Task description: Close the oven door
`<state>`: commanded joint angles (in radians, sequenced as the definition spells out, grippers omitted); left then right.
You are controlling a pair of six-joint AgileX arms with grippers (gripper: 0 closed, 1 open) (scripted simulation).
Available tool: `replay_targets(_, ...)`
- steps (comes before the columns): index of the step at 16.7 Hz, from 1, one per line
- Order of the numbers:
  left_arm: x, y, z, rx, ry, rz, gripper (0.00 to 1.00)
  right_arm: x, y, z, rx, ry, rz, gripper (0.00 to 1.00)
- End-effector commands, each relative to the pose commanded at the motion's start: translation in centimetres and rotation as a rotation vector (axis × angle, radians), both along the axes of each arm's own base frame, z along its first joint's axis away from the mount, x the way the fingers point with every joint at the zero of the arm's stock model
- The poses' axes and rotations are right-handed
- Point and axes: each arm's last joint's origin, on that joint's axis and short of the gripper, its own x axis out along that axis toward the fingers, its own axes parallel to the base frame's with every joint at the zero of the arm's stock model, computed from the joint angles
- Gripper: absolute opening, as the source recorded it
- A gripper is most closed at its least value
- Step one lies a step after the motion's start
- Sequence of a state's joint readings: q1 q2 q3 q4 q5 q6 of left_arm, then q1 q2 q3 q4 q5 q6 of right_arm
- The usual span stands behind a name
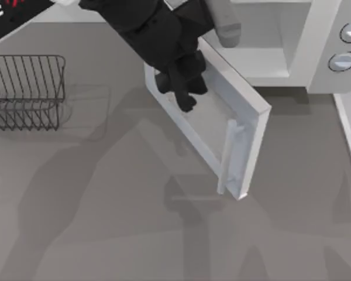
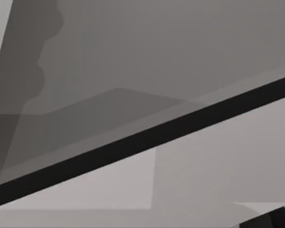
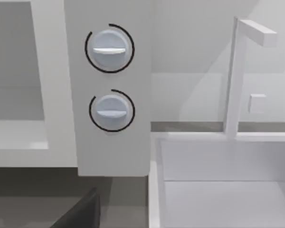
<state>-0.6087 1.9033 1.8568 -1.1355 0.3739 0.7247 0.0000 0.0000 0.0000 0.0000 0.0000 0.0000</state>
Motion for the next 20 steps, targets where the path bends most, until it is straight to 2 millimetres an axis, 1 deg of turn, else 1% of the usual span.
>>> replay_targets(1, 0.0, -0.1, 0.0, -0.001, -0.001, 0.000, 0.00, 0.0, 0.0, 0.0, 0.000, 0.000, 0.000, 1.00)
replay_targets(6, -0.1, -1.9, -0.1, 0.002, 0.003, -0.001, 0.00, 0.0, 0.0, 0.0, 0.000, 0.000, 0.000, 1.00)
replay_targets(12, -0.1, -1.8, -0.1, 0.003, 0.005, 0.005, 0.00, 0.0, 0.0, 0.0, 0.000, 0.000, 0.000, 1.00)
replay_targets(14, -0.2, -1.9, -0.5, 0.016, 0.023, 0.015, 0.00, 0.0, 0.0, 0.0, 0.000, 0.000, 0.000, 1.00)
replay_targets(18, -0.3, -2.5, -2.1, 0.060, 0.094, 0.031, 0.00, 0.0, 0.0, 0.0, 0.000, 0.000, 0.000, 1.00)
replay_targets(20, -0.3, -3.1, -2.1, 0.060, 0.093, 0.023, 0.00, 0.0, 0.0, 0.0, 0.000, 0.000, 0.000, 1.00)
